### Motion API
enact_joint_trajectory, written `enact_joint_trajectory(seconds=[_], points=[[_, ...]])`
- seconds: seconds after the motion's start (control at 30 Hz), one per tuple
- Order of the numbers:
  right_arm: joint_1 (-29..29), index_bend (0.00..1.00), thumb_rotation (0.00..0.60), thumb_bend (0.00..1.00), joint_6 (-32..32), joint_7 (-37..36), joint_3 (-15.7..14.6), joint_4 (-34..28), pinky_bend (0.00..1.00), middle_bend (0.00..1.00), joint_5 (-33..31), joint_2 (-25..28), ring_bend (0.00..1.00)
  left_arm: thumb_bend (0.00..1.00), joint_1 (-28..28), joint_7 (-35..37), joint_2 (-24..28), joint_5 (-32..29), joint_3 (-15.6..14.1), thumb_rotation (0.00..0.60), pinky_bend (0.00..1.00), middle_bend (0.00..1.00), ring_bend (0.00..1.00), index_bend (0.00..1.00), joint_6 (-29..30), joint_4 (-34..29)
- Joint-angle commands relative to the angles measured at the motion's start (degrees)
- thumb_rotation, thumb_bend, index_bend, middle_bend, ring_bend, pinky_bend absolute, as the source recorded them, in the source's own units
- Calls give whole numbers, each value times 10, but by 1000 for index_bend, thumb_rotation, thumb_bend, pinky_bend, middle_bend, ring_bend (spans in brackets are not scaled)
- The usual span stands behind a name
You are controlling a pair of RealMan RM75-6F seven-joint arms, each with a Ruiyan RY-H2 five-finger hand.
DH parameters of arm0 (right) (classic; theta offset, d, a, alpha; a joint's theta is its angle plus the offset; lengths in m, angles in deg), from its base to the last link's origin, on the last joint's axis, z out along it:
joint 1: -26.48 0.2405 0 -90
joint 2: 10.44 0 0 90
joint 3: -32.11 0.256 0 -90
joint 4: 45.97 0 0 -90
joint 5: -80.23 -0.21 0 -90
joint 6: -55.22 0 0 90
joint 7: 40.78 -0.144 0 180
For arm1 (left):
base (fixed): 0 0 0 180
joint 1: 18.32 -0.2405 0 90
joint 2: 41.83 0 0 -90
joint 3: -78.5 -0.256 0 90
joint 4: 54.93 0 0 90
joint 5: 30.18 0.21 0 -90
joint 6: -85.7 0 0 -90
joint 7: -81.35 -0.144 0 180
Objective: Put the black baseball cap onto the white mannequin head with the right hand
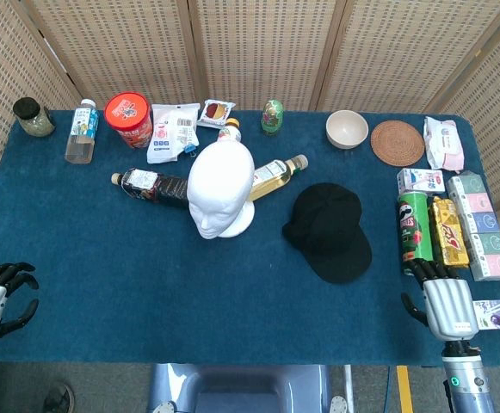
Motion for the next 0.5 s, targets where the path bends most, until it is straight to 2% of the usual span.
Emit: enact_joint_trajectory(seconds=[0.03,0.5], points=[[0,333,600,307,0,0,-1,-1,361,356,1,0,349,348,0,0,-1,0,0,600,335,314,259,455,-1,1],[-2,333,600,308,-5,-6,-2,-5,361,356,8,3,349,348,-2,1,4,1,5,600,335,313,259,455,13,-1]])
